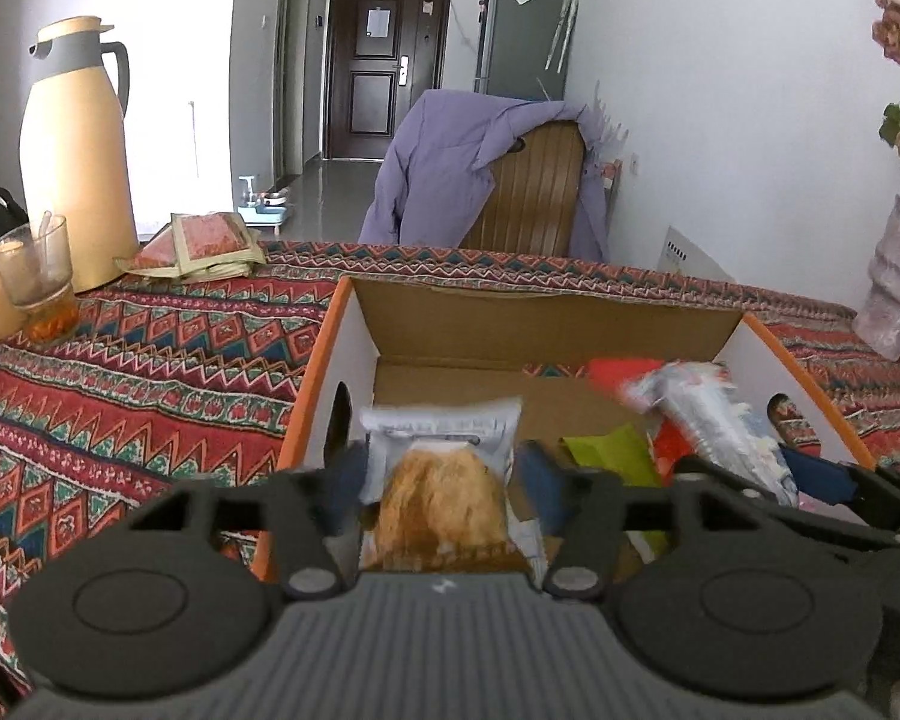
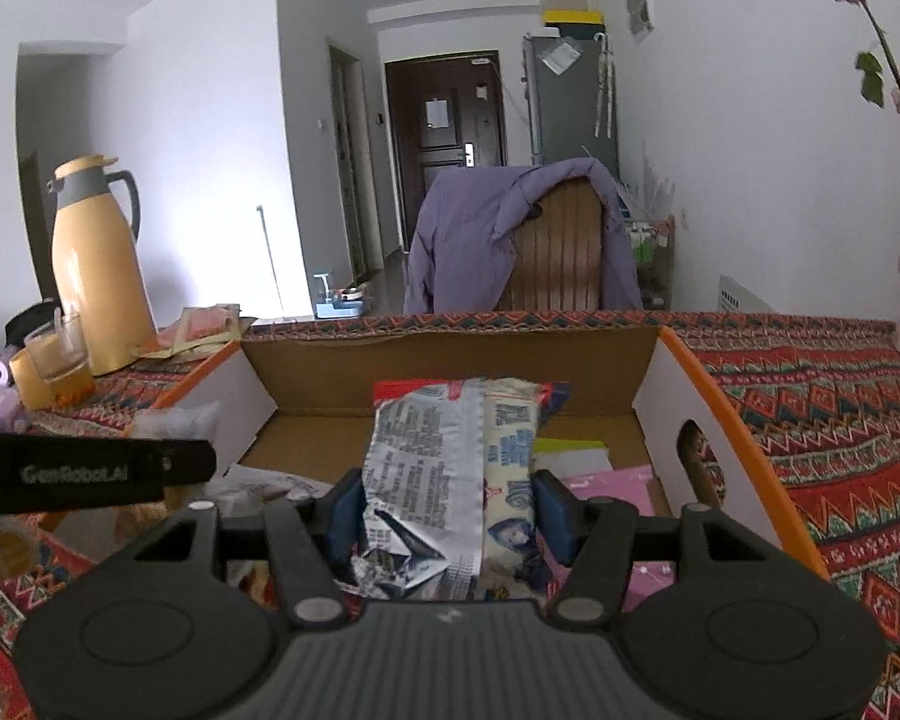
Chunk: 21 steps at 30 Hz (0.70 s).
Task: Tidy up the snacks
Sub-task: 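Open both tools to drop the wrapper and cookie packet into the box, then withdraw both tools from the box back toward the snack pile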
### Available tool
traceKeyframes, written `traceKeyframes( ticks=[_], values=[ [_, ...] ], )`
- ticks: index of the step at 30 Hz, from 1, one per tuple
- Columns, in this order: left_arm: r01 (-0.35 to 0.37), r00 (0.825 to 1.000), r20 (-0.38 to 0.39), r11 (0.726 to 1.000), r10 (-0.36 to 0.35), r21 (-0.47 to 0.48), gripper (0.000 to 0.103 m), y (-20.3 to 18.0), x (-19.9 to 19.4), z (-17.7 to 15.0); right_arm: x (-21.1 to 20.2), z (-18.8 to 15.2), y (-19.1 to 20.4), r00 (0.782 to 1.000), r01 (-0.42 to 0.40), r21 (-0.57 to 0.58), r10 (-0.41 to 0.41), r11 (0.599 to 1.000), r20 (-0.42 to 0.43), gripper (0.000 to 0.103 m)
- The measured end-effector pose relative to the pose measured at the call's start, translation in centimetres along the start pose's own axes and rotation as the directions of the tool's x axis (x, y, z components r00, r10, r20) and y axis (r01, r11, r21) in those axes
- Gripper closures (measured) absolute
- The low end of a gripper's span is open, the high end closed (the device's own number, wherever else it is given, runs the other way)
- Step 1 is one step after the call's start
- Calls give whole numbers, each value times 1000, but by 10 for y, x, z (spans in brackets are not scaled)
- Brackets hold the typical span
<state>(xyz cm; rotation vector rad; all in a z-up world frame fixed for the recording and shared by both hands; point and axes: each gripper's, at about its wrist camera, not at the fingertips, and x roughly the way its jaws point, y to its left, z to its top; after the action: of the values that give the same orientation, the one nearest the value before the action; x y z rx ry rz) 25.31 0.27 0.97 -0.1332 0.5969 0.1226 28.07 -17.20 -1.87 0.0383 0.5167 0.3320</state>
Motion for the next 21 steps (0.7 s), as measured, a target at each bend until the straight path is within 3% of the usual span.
traceKeyframes(
  ticks=[1, 2, 4, 12, 21],
  values=[
    [-5, 1000, 18, 1000, 6, -11, 19, 1, -3, 0, -3, 0, -4, 1000, 2, 13, -2, 1000, 3, 15],
    [-7, 999, 34, 1000, 7, -11, 11, 2, -7, 0, -6, 1, -7, 1000, 9, 24, -9, 1000, 10, 5],
    [-6, 998, 56, 1000, 6, -10, 1, 5, -14, 1, -12, 1, -14, 1000, 7, 35, -8, 999, 18, 0],
    [-6, 996, 94, 1000, 8, -18, 0, 9, -32, 4, -34, 1, -37, 999, 25, 63, -28, 998, 39, 0],
    [22, 991, 131, 1000, -23, 6, 0, 17, -69, -17, -77, -12, -45, 998, -4, 66, 0, 998, 64, 0]
  ],
)
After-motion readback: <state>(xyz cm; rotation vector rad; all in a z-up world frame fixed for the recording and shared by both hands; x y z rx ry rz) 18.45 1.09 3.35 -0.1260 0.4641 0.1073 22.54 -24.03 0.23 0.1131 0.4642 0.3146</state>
